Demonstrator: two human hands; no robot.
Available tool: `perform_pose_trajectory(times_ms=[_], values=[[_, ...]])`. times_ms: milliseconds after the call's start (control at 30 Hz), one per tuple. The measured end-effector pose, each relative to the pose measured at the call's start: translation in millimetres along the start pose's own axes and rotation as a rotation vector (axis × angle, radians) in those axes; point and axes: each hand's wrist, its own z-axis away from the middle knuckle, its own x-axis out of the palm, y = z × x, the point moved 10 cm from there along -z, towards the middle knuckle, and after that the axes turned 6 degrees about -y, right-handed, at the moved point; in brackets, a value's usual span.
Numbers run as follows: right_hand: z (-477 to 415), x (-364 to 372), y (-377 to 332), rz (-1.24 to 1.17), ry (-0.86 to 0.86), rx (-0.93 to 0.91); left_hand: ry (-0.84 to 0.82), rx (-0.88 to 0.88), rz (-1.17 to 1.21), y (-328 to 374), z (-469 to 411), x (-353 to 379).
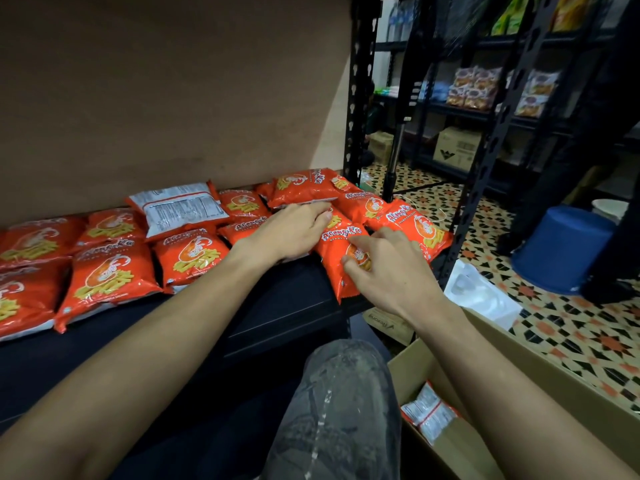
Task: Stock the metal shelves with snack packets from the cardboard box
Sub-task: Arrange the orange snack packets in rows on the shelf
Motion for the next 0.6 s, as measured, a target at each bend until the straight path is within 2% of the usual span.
perform_pose_trajectory(times_ms=[367,500,600], values=[[-6,3,3,-0.029,-0.008,-0.008,0.02,0.012,0.239,-14,1,-11],[3,8,5,-0.046,0.014,-0.033,0.186,0.065,0.255,-14,10,-36],[7,8,5,-0.069,0.044,-0.035,0.296,0.015,0.219,-24,10,-51]])
